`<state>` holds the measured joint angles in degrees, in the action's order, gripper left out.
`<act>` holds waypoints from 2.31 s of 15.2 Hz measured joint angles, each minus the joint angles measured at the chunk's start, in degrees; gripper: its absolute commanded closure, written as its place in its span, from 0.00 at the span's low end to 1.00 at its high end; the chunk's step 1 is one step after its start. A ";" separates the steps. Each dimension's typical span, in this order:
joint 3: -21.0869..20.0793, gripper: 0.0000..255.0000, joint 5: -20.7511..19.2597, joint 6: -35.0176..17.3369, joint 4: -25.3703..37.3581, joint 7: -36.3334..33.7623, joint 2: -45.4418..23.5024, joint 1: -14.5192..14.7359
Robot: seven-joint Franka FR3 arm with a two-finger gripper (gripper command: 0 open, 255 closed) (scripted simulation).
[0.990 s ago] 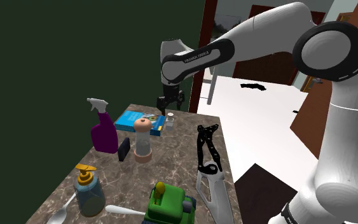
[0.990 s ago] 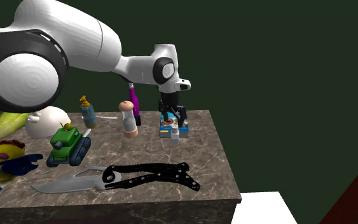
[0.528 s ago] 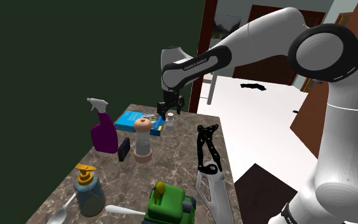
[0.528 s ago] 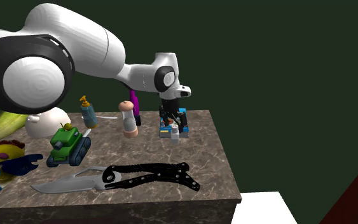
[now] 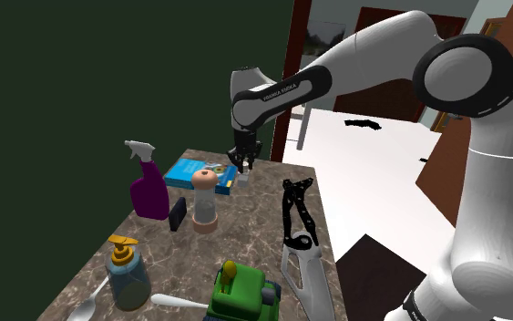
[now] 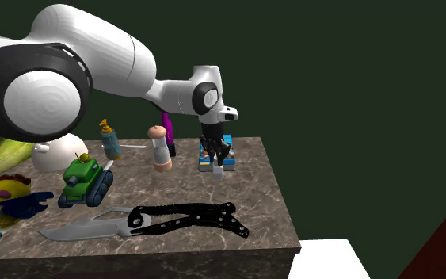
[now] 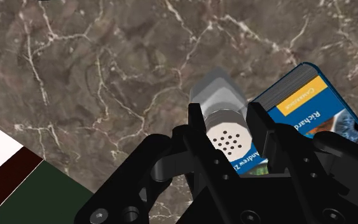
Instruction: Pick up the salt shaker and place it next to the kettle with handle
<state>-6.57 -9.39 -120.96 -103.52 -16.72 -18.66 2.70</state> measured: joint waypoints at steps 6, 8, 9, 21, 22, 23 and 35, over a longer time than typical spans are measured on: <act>0.00 1.00 0.00 0.03 0.05 0.01 0.00 0.00; 0.00 1.00 0.05 0.32 0.19 0.09 0.12 -0.03; -0.04 1.00 0.09 0.71 0.38 0.07 0.29 0.01; -0.30 1.00 1.01 8.59 5.29 1.28 3.37 -0.05; -0.34 1.00 1.05 9.45 6.08 1.32 3.44 0.00; -0.38 1.00 1.12 10.15 6.52 1.37 3.69 0.03; -0.46 1.00 1.61 18.80 14.07 2.54 4.87 0.06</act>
<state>-7.03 -7.78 -102.16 -89.45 -14.18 -13.79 2.76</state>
